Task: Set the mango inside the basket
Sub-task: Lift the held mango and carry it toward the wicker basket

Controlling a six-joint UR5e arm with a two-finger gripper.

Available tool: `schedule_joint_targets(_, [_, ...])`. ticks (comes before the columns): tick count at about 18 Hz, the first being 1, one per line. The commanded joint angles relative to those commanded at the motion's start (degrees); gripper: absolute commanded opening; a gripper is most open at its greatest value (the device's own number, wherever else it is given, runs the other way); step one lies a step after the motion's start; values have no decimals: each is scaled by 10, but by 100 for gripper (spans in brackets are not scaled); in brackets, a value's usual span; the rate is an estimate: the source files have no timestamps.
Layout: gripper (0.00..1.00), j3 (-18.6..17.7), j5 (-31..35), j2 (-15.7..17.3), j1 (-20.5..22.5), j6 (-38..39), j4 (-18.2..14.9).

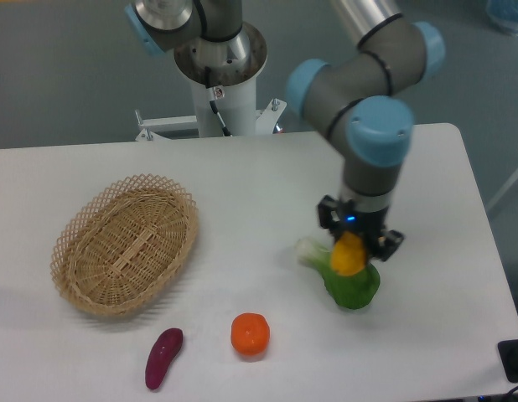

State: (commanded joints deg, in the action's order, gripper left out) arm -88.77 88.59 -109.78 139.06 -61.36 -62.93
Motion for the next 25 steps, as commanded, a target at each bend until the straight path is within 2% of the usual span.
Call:
schedule_joint_targets(2, [27,-6,-12,4,-17,9,3])
schedule_joint_targets(4, [27,-34,-12,14,-24,18,4])
schedule_joint_targets(5, [27,-53,-13,31,-32,21,8])
schedule_joint_targets(9, [27,-83,-33,56,-48,22,18])
schedule_joint_targets(20, [26,-87,-24,51,-77,37,18])
schedule_joint_targets(25, [26,-98,-24,55,-113,83,17])
